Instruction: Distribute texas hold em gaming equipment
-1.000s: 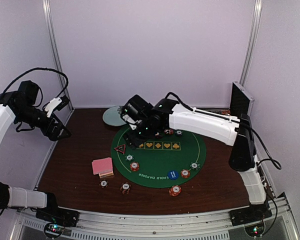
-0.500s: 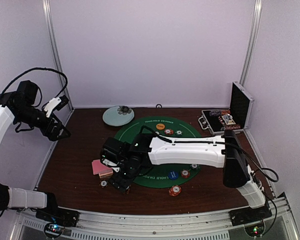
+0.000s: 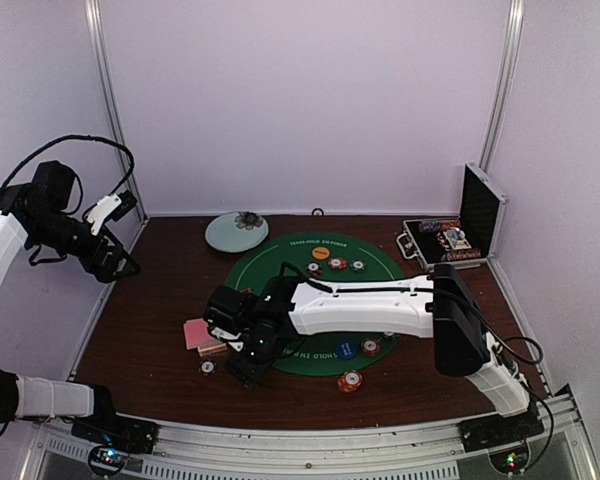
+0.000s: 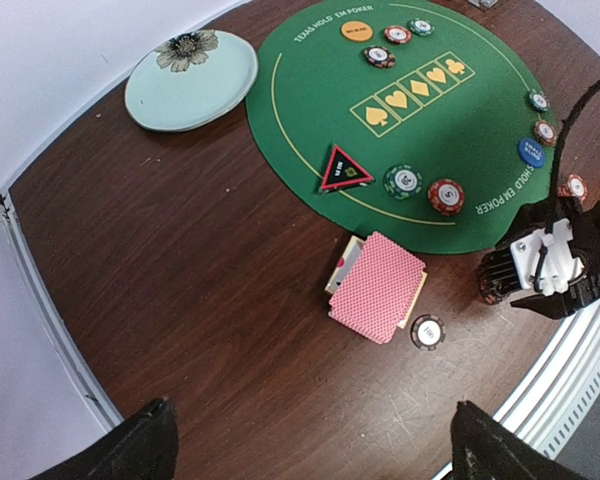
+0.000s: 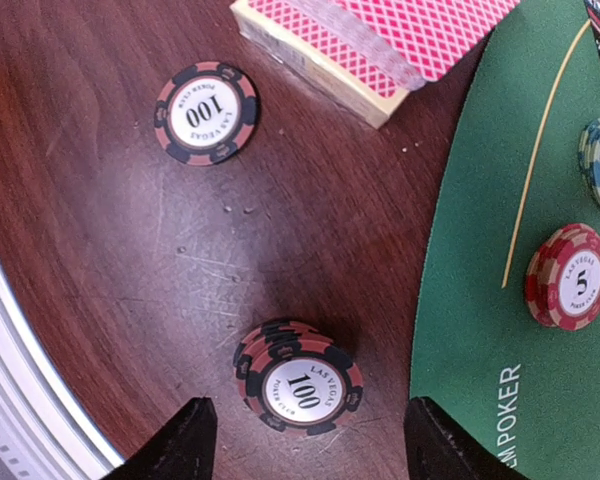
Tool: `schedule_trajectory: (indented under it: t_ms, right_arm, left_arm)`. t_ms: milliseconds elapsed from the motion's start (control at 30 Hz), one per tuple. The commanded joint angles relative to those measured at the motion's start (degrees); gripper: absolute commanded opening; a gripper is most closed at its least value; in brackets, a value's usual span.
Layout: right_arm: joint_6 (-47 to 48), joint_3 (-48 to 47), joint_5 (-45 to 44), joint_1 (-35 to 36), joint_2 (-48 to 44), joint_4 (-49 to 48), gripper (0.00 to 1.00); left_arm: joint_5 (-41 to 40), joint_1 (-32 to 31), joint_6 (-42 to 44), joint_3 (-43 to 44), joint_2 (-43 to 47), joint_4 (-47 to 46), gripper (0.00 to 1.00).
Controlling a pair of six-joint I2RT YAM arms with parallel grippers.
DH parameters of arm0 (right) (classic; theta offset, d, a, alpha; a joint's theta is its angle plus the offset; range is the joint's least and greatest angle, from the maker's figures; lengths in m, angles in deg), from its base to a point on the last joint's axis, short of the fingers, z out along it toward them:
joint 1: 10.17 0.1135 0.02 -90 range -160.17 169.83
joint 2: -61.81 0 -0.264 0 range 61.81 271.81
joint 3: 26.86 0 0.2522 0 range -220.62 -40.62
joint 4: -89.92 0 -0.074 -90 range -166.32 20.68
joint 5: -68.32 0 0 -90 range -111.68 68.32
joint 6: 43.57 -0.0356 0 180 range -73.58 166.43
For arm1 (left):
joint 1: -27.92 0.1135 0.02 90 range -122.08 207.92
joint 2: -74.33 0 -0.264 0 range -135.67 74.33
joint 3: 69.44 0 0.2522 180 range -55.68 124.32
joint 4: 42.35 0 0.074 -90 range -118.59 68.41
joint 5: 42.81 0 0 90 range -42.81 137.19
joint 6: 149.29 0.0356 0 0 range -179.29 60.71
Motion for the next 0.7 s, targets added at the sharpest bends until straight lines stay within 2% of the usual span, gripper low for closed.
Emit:
schedule_trajectory:
  t_ms: [0, 367, 667]
  right_arm:
    - [-0.4, 1.1, 0.8, -0.6, 1.5, -0.7, 0.67]
    - [-0.2, 0.8, 1.6, -0.7, 2.6, -0.5, 0.61]
    - [-0.3, 0.4, 2.2, -0.8, 3.2, -0.6, 0.52]
  left_arm:
    - [0.8, 0.3, -0.1, 1.8, 0.4, 0.3, 0.97]
    - [0.9, 0.4, -0.1, 2.3, -0.1, 0.2, 0.98]
    - [0.5, 0.4, 0.0, 2.2, 0.0, 0.2, 0.97]
